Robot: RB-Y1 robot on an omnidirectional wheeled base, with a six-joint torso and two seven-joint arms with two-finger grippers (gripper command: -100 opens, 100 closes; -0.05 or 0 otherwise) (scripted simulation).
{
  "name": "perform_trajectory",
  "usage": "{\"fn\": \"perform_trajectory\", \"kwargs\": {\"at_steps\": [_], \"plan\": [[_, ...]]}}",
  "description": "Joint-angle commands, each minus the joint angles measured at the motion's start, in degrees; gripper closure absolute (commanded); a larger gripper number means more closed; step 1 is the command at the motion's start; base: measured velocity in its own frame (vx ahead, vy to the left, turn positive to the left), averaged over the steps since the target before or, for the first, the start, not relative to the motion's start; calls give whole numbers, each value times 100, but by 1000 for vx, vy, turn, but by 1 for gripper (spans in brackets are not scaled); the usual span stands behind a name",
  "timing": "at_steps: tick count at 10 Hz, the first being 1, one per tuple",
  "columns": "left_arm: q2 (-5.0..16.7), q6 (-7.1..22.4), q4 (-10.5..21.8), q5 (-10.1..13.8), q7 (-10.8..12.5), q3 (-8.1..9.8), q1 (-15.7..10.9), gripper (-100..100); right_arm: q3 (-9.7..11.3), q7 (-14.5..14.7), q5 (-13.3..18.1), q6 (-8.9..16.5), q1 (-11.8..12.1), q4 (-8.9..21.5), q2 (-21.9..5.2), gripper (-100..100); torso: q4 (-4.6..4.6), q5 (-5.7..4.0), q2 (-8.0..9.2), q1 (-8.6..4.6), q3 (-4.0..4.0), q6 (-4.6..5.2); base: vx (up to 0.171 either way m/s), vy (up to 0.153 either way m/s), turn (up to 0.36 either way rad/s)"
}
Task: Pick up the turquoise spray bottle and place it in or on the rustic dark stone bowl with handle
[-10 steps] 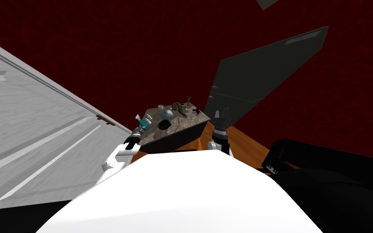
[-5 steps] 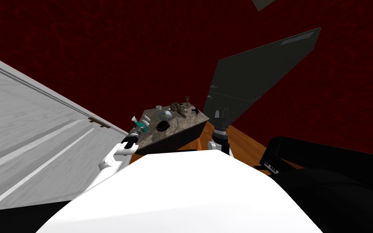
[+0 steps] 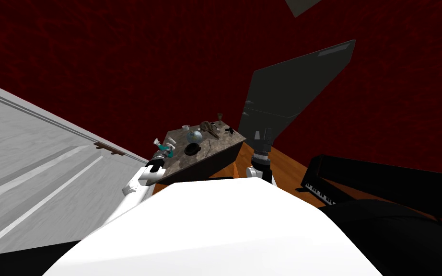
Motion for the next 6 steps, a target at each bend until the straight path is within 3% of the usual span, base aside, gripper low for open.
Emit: {"fn": "perform_trajectory", "kwargs": {"at_steps": [1, 5, 6], "plan": [[0, 0, 0, 0, 0, 0, 0, 100, 0, 0, 0, 0, 0, 0, 0, 0, 0, 0, 0, 0, 0, 0, 0, 0, 0], [2, 5, 0, -1, -1, 4, 2, 100, 0, 0, 0, 0, 0, 0, 0, 0, -3, -1, -10, -9, -6, 5, 0, 0, 0], [2, 3, -1, -1, -1, 3, 2, 0, 0, 0, 0, 0, 0, 0, 0, 0, -3, -1, -10, -10, -6, 3, 0, 0, 0]]}}
